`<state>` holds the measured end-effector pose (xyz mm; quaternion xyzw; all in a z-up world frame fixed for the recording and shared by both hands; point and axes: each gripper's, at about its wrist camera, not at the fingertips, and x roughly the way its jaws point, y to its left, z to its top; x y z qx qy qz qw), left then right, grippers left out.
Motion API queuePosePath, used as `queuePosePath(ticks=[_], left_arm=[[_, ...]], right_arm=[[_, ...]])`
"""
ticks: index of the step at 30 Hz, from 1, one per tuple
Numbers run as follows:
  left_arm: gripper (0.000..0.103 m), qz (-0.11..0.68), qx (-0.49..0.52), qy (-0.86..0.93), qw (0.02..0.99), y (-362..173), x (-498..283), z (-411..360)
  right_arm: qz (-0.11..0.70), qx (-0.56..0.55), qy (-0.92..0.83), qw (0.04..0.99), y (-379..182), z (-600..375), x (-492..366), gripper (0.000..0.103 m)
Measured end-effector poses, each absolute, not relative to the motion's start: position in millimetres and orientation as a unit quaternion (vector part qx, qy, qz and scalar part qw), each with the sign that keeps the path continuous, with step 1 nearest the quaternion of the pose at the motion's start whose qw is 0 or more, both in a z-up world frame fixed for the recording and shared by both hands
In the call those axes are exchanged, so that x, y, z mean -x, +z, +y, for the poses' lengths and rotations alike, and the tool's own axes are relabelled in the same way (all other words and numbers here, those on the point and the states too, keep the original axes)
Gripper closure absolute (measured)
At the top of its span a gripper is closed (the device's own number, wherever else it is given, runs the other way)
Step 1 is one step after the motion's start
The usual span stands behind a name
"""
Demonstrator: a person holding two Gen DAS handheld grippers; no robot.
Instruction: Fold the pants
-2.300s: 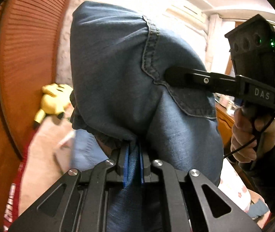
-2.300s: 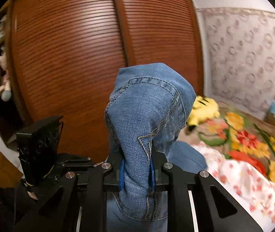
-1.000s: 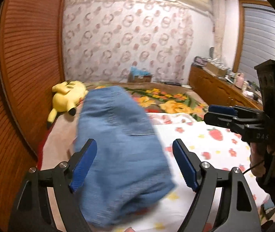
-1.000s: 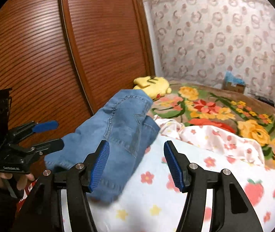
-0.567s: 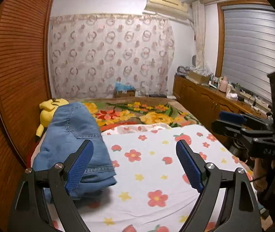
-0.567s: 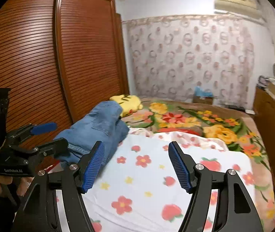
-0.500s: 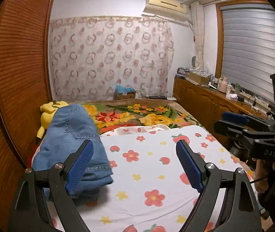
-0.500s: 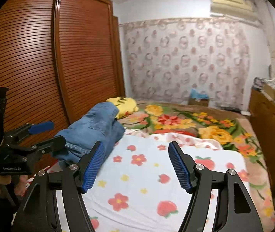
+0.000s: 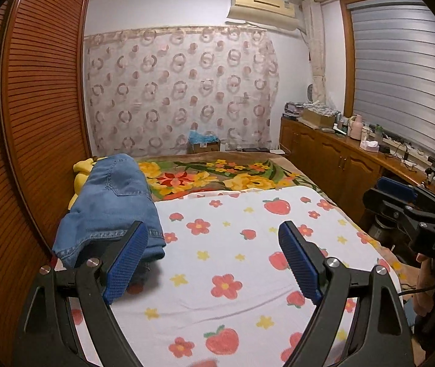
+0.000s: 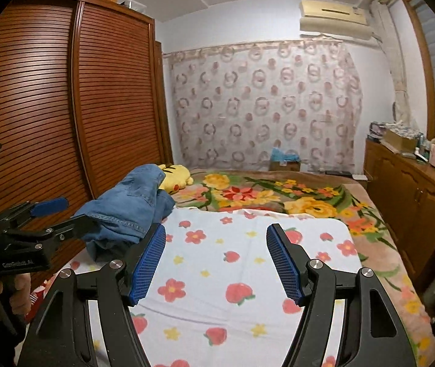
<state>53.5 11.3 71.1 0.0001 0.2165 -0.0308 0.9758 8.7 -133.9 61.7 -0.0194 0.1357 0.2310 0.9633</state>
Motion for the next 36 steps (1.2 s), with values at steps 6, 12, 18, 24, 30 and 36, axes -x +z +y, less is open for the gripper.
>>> queuePosePath(ticks=[6,12,18,24,30,36], left_arm=[[0.015,0.212,-0.007,-0.030,0.977,67,-39,4],[0.015,0.214,-0.006,-0.028,0.977,65,-37,5],[0.015,0.214,-0.005,-0.027,0.977,65,-32,5],[0.015,0.214,-0.005,-0.027,0.976,65,-31,6],[0.015,0.213,-0.005,-0.027,0.977,66,-30,5],[0.015,0.213,-0.005,-0.027,0.977,66,-29,5]], right_arm=[[0.138,0.018,0.210,0.968,57,-128,12,0.032],[0.137,0.014,0.203,0.969,62,-128,14,0.032],[0.135,0.015,0.202,0.970,61,-124,17,0.032],[0.136,0.014,0.202,0.970,62,-125,19,0.032],[0.137,0.012,0.200,0.970,62,-129,17,0.032],[0.136,0.012,0.199,0.970,64,-130,18,0.032]])
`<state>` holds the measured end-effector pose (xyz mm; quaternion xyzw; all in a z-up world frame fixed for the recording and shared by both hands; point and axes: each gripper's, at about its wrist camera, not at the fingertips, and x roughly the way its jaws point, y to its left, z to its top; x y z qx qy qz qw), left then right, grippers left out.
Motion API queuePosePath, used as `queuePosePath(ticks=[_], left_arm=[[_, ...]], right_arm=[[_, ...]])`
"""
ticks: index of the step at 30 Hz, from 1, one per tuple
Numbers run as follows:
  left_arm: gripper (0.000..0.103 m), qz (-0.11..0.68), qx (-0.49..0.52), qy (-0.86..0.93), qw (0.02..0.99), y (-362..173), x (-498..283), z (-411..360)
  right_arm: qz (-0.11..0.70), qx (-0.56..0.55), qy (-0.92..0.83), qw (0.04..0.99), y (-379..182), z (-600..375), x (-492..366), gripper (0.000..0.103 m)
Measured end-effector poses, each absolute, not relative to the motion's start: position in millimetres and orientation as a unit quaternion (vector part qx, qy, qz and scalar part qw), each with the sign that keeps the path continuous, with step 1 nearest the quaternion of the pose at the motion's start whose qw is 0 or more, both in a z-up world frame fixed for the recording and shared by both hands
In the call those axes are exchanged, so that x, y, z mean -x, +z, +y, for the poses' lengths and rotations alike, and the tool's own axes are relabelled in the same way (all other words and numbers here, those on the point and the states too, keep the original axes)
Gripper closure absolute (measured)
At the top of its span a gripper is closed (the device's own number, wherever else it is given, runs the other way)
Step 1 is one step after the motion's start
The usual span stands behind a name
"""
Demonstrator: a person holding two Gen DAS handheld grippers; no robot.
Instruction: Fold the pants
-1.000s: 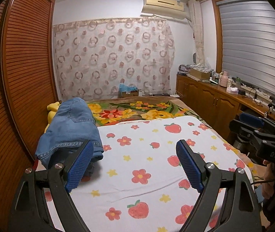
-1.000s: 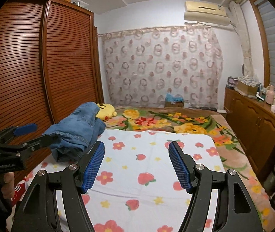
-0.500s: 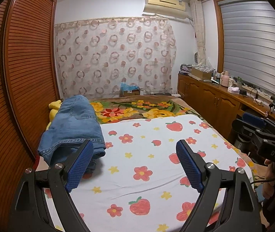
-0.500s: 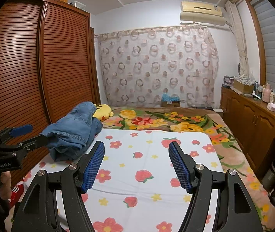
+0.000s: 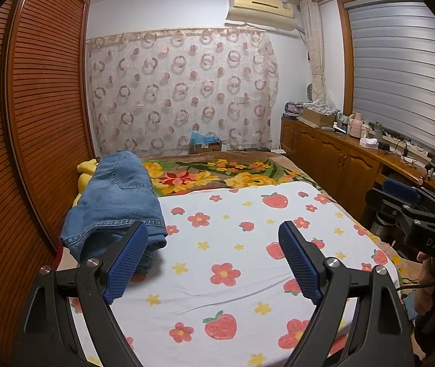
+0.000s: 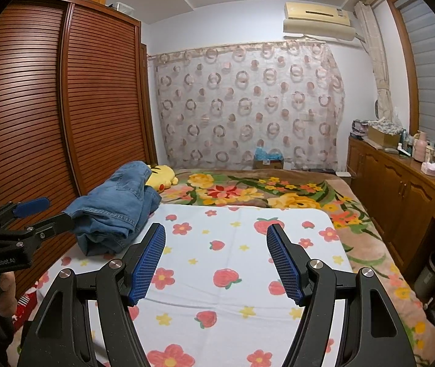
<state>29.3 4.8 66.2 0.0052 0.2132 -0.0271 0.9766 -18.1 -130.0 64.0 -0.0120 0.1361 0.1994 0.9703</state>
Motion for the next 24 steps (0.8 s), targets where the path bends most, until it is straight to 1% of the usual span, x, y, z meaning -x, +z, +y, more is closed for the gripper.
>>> queuePosePath(ticks=[24], left_arm=[[0.015,0.212,-0.005,-0.027,0.977,64.8,-28.3,6.5]], right_arm=[[0.137,0.010,0.192,0.972,64.9,-134.9,19.5,0.032]])
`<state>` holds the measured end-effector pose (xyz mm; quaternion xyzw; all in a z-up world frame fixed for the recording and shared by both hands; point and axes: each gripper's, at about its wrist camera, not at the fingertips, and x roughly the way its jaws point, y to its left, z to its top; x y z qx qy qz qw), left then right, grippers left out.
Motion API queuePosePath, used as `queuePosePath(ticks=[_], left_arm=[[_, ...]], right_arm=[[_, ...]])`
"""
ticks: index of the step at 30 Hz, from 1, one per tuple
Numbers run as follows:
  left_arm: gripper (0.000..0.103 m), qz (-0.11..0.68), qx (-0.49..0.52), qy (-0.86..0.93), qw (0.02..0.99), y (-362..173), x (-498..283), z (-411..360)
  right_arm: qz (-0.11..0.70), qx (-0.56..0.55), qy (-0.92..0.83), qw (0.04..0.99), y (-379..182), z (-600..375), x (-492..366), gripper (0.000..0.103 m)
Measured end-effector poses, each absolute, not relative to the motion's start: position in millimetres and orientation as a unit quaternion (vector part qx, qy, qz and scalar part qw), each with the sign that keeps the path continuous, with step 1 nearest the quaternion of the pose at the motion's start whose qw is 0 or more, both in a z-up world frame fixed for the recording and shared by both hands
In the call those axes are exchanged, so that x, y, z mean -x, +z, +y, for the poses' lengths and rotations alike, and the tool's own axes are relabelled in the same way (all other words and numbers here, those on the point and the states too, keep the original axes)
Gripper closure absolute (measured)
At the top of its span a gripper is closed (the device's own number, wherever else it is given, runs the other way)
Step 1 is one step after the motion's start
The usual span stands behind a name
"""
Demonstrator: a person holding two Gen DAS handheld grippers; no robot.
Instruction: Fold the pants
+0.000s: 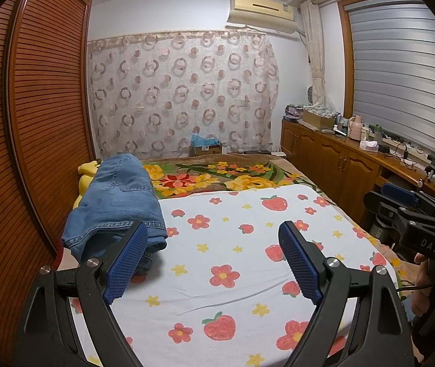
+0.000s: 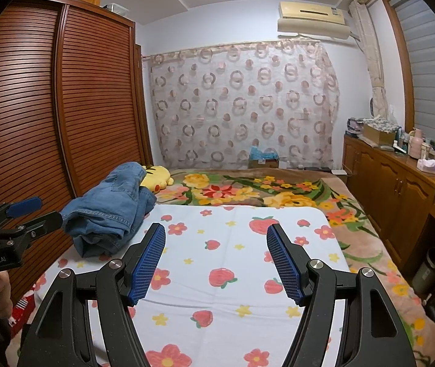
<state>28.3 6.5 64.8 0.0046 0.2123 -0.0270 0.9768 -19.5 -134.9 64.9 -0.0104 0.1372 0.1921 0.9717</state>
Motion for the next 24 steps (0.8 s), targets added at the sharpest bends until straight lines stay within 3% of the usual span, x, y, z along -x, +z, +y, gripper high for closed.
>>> queuePosePath(ticks=[24], left_arm=[[0.015,0.213,-0.004,-0.027,0.977,64.0,-26.8,7.6]], right_arm=[[0.143,0.008,0.185,0.972,63.9,-130.8,22.1,0.032]])
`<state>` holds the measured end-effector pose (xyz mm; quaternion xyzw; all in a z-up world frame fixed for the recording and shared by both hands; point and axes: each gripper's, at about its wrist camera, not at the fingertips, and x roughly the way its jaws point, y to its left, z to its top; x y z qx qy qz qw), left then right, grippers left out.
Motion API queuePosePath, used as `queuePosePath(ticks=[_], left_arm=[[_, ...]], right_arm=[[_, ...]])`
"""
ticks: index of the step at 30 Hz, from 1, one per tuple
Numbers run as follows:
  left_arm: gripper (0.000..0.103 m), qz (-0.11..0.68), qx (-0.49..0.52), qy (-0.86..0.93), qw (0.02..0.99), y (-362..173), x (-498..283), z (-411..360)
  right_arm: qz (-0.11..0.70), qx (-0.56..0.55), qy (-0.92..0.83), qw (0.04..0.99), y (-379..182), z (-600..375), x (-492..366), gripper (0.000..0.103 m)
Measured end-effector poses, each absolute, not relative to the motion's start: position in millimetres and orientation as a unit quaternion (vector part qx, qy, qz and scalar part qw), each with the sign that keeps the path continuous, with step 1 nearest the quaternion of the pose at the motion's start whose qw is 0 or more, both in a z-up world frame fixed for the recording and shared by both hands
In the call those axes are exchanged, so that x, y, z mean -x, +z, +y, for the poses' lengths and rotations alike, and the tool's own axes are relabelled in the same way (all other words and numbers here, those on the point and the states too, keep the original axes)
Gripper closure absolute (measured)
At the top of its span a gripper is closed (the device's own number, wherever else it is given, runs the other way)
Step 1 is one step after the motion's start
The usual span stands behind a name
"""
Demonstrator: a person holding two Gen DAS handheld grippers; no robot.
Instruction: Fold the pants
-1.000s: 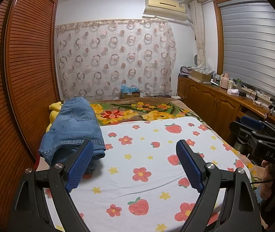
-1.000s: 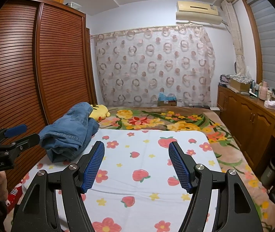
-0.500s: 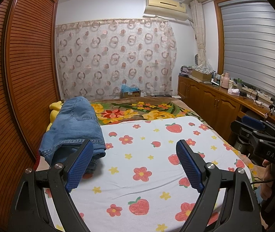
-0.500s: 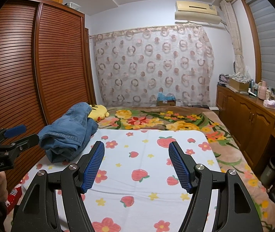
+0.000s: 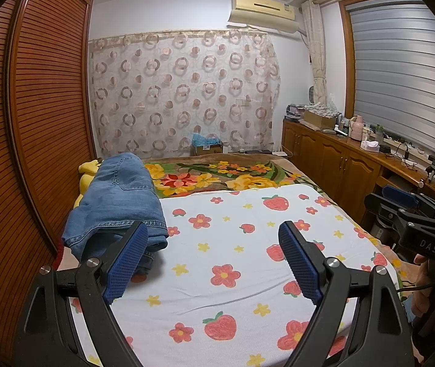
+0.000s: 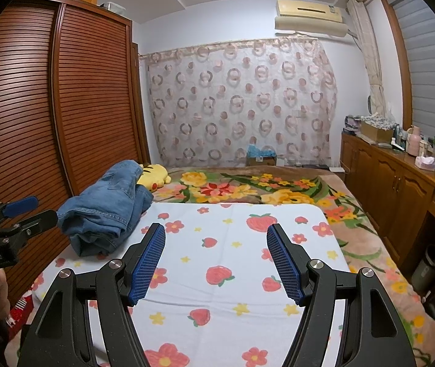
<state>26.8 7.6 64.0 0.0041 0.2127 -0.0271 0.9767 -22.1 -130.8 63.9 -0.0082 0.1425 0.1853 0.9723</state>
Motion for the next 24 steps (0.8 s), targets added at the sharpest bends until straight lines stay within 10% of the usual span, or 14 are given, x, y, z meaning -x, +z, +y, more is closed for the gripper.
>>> queuePosePath(ticks=[24], left_arm=[[0.015,0.212,-0.004,-0.027,0.977,62.9,-29.0,8.4]], right_arm=[[0.142,0.008,0.185,0.972,64.7,-131.3,23.6,0.032]])
